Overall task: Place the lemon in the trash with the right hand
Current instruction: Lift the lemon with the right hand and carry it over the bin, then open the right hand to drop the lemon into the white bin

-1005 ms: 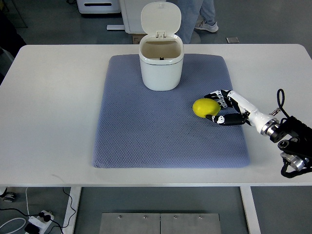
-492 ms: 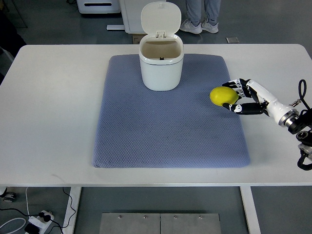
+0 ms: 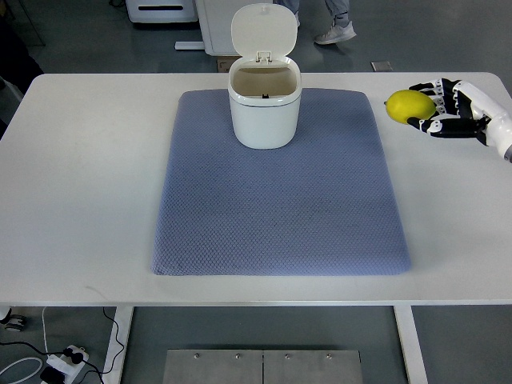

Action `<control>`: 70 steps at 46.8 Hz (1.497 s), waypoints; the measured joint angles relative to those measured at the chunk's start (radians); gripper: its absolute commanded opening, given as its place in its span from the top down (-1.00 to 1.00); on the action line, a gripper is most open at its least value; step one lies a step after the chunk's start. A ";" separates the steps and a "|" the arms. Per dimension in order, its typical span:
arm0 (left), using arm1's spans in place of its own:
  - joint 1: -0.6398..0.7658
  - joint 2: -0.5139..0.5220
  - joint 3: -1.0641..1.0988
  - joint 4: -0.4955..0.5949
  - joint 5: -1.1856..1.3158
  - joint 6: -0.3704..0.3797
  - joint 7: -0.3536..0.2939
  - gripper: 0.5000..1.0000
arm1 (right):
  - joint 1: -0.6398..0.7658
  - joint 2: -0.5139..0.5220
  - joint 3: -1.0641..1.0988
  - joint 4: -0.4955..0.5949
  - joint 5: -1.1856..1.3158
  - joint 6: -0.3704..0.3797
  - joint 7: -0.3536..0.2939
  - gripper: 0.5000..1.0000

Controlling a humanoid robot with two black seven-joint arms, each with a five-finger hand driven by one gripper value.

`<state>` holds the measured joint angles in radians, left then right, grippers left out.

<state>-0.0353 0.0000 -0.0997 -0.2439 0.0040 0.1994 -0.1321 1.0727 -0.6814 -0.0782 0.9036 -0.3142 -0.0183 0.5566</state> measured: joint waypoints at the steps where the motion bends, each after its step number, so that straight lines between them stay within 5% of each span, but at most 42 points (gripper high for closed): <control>1: 0.000 0.000 0.000 0.000 0.000 0.000 0.000 -1.00 | 0.004 0.000 0.000 -0.008 0.010 0.011 -0.001 1.00; 23: 0.000 0.000 0.000 0.000 -0.001 0.000 0.000 -1.00 | 0.057 0.029 0.027 -0.001 0.035 0.032 -0.024 1.00; 54: 0.000 0.000 0.000 0.000 0.000 0.000 0.000 -1.00 | 0.212 0.305 0.034 -0.008 0.035 -0.018 -0.153 1.00; 70: 0.000 0.000 0.000 0.000 0.000 0.000 0.000 -1.00 | 0.245 0.455 0.028 -0.150 0.034 -0.018 -0.219 1.00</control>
<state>-0.0352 0.0000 -0.0997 -0.2439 0.0039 0.1994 -0.1318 1.3175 -0.2263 -0.0505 0.7534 -0.2805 -0.0361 0.3378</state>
